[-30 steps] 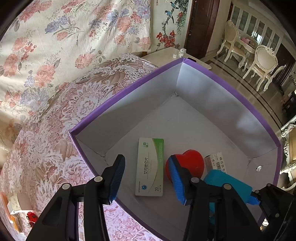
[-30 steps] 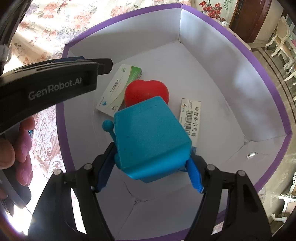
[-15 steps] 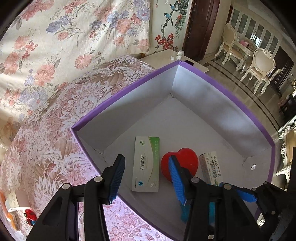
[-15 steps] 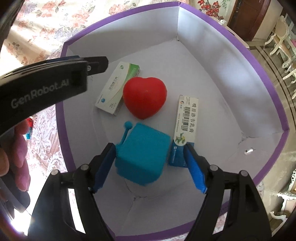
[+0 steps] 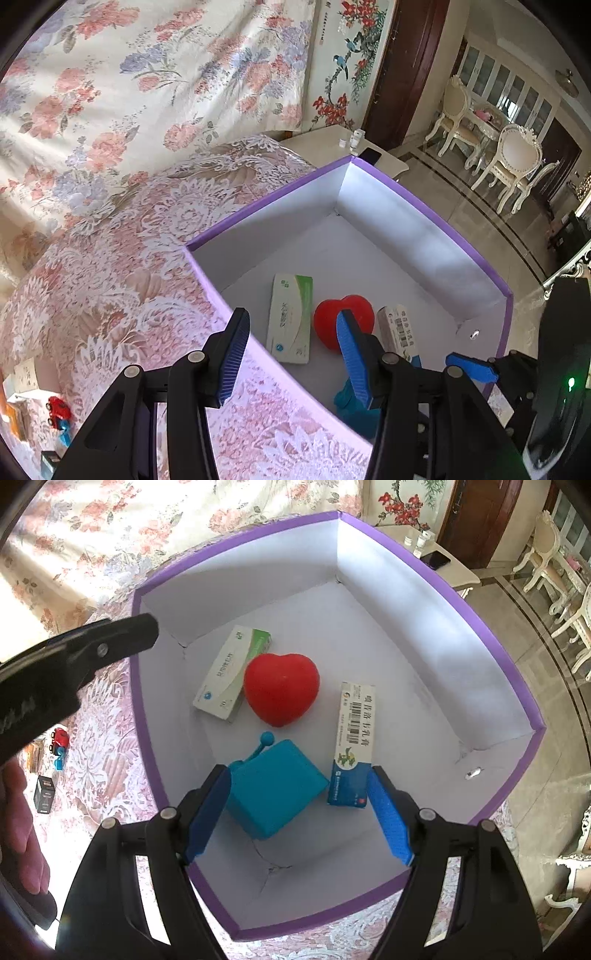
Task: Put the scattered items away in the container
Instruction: 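Move both open tools back over the table toward the black box and toy car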
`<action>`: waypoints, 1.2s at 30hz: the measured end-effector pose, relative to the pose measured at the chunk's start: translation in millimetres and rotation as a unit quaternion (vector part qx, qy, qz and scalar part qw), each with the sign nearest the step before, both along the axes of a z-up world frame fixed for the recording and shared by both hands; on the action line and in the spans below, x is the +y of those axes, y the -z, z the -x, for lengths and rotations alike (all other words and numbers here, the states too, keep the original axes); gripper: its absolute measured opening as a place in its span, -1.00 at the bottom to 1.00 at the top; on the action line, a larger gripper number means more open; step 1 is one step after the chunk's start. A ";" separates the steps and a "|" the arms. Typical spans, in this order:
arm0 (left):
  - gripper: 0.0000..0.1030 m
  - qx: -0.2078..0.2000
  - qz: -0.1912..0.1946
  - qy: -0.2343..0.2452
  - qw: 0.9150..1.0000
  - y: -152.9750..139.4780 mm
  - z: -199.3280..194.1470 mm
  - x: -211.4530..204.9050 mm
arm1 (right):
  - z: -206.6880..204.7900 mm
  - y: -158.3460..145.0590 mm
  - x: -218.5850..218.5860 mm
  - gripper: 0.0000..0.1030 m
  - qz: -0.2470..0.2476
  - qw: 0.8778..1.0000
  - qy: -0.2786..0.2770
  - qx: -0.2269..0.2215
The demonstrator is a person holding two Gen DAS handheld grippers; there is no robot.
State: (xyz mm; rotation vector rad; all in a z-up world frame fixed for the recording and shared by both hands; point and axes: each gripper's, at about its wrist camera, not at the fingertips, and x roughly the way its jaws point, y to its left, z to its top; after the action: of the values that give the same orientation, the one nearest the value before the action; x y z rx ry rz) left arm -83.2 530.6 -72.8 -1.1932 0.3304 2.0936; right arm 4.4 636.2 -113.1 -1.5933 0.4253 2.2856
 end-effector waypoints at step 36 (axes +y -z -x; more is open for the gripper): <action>0.08 -0.020 0.002 -0.203 0.979 32.4 -24.5 -345.0 | 73.5 3.1 -231.7 0.51 0.012 0.984 -0.177 0.031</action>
State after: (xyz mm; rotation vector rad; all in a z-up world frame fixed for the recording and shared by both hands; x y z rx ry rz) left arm -58.8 185.5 -105.1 -1.3956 0.0718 2.4083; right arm -69.0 404.5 -116.2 -1.7295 0.1958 2.6044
